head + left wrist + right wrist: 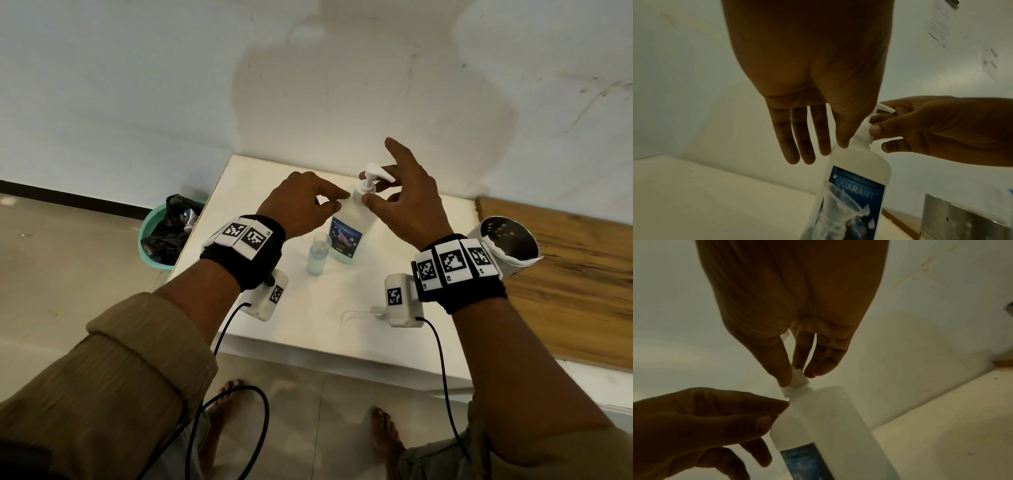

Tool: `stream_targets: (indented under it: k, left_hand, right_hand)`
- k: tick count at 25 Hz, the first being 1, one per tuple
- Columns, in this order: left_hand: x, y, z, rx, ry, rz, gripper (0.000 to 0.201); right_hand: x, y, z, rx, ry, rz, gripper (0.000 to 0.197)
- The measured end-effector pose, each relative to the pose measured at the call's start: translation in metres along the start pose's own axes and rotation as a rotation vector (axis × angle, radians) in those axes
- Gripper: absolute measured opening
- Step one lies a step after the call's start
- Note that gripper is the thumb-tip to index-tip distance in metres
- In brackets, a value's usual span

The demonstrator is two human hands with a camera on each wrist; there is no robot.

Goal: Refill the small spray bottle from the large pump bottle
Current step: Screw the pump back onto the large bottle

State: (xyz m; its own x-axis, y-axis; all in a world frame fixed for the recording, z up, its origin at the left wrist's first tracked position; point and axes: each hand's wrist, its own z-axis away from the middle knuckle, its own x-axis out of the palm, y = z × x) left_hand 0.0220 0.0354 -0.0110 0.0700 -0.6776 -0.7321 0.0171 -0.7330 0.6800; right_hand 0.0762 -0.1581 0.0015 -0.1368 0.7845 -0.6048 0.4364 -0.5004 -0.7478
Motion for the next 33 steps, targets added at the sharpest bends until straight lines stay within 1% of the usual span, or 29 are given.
stream_targets:
  k: [3, 6, 10, 12, 15, 21, 25, 28, 33]
  left_hand:
    - [-0.0004, -0.0002, 0.0006, -0.001, 0.001, 0.021, 0.025]
    - [-0.0002, -0.0006, 0.0006, 0.010, 0.002, 0.031, 0.024]
    - [0.0006, -0.0013, -0.0003, -0.002, 0.006, 0.028, 0.024]
    - [0.0004, -0.0010, -0.0004, -0.007, 0.006, 0.016, 0.024]
    - [0.0005, -0.0001, -0.0002, -0.012, 0.006, 0.015, 0.024]
    - [0.0011, -0.0018, -0.0013, -0.014, 0.001, 0.033, 0.023]
    - [0.0005, -0.0016, -0.0014, -0.015, 0.007, 0.026, 0.023]
    - [0.0005, -0.0009, -0.0017, -0.013, 0.002, 0.002, 0.023]
    - [0.0013, -0.0015, -0.0013, -0.017, 0.004, 0.024, 0.022]
  right_hand:
    - [0.0040, 0.0007, 0.0003, 0.015, 0.039, 0.021, 0.083]
    - [0.0053, 0.0005, 0.0004, 0.032, 0.045, 0.046, 0.085]
    - [0.0007, 0.0005, -0.0012, 0.006, -0.021, 0.043, 0.089]
    - [-0.0015, 0.0002, -0.0018, 0.006, -0.050, 0.042, 0.087]
    - [0.0004, 0.0009, -0.0012, 0.022, -0.009, 0.033, 0.082]
    - [0.0074, -0.0008, 0.0019, 0.039, 0.063, 0.050, 0.081]
    - [0.0040, -0.0011, -0.0007, 0.016, -0.003, 0.043, 0.091]
    - [0.0012, -0.0016, -0.0013, 0.004, -0.034, 0.013, 0.088]
    - [0.0078, -0.0037, 0.0001, 0.019, 0.045, 0.028, 0.083]
